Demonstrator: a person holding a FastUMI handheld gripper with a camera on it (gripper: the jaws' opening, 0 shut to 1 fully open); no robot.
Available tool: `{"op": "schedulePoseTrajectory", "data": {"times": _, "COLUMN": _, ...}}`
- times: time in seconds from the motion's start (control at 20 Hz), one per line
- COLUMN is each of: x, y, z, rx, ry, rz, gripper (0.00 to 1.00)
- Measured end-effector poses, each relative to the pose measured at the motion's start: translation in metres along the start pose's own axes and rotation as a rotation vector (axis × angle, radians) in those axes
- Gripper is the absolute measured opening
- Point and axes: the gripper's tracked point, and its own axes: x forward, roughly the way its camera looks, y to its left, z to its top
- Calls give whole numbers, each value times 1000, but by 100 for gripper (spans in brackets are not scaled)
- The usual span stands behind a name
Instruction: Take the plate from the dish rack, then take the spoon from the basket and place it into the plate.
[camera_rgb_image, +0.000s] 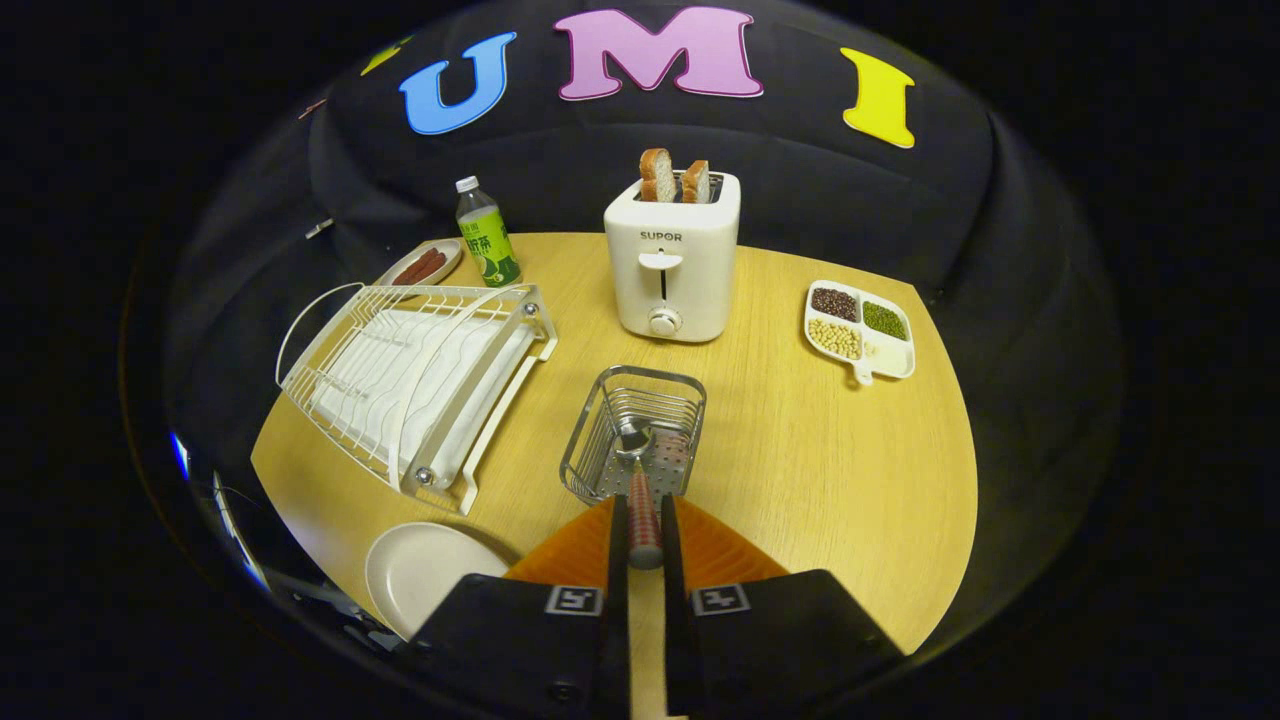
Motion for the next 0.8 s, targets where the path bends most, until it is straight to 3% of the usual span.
{"op": "schedulePoseTrajectory", "data": {"times": 0.15, "x": -5, "y": -8, "z": 6, "rx": -15, "ry": -29, "rz": -32, "gripper": 12}}
{"op": "schedulePoseTrajectory", "data": {"times": 0.4, "x": -31, "y": -12, "z": 23, "rx": 1, "ry": -90, "rz": -66, "gripper": 11}}
{"op": "schedulePoseTrajectory", "data": {"times": 0.8, "x": -115, "y": -2, "z": 74, "rx": 14, "ry": -269, "rz": -107, "gripper": 11}}
